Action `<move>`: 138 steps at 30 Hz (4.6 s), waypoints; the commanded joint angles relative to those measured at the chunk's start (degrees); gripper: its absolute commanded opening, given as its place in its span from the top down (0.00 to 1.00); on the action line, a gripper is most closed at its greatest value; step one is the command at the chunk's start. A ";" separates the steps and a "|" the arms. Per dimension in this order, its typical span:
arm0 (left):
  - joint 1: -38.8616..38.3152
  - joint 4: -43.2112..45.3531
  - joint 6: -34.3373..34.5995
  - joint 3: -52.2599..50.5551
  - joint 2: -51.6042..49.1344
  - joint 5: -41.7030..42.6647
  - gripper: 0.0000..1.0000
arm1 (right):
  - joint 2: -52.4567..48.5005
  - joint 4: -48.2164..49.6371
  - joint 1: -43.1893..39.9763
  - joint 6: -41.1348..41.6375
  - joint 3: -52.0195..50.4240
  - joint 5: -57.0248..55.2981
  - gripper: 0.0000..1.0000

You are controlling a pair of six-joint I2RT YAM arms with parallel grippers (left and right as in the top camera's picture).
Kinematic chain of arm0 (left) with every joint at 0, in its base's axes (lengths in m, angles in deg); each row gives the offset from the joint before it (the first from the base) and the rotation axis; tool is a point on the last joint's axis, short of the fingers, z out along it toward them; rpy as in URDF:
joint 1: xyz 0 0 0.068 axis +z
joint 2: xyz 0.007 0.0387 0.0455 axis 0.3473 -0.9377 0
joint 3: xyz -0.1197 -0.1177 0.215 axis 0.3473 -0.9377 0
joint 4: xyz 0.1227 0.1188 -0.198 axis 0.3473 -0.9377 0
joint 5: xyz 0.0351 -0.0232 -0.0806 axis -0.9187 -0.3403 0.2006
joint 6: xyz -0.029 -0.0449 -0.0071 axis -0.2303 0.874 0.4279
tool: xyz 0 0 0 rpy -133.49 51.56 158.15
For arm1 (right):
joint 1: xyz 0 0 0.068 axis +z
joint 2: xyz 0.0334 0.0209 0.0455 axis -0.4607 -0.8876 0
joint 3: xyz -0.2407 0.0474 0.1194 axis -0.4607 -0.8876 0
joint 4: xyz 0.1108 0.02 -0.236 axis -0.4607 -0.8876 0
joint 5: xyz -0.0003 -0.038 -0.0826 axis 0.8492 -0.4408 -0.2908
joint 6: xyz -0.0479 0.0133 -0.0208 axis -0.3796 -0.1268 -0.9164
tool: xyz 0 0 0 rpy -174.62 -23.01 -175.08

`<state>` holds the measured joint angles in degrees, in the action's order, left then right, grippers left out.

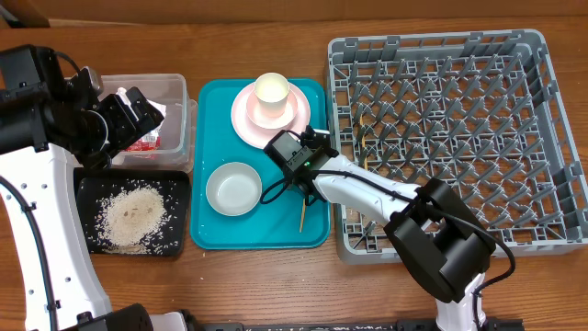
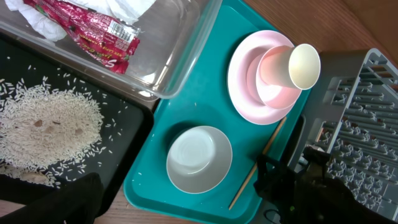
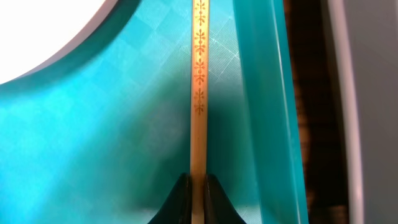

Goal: Sort waste into correct bins and load items into the dishwasher
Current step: 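Carry the second chopstick into the gray rack and open the right gripper, then move the right gripper back over the white bowl on the teal tray, then lower the right gripper and pinch the rim of the white bowl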

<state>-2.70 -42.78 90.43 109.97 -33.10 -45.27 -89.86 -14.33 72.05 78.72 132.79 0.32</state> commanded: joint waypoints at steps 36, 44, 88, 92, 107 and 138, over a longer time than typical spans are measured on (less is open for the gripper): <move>-0.02 0.02 -1.25 0.70 0.74 -0.42 0.00 | 23.06 -21.51 -19.26 -28.74 3.19 -1.97 0.96; -0.02 0.02 -1.25 0.70 0.74 -0.42 0.00 | 23.06 -21.49 -19.26 -28.74 2.73 -1.09 0.96; -0.02 0.02 -1.25 0.70 0.74 -0.42 0.00 | 22.97 -16.76 -19.26 -35.32 -4.31 5.97 0.94; -0.02 0.02 -1.25 0.70 0.74 -0.42 0.00 | 22.97 -16.55 -19.26 -32.37 -4.31 5.95 0.89; -0.02 0.02 -1.25 0.70 0.74 -0.42 0.00 | 22.97 -12.37 -19.23 -30.10 -4.31 18.86 0.89; -0.02 0.02 -1.25 0.70 0.74 -0.42 0.00 | 9.01 24.52 15.91 -31.74 -4.31 8.79 0.80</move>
<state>-2.70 -42.76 90.43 109.97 -33.10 -45.30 -76.77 9.64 87.64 49.17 128.57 15.47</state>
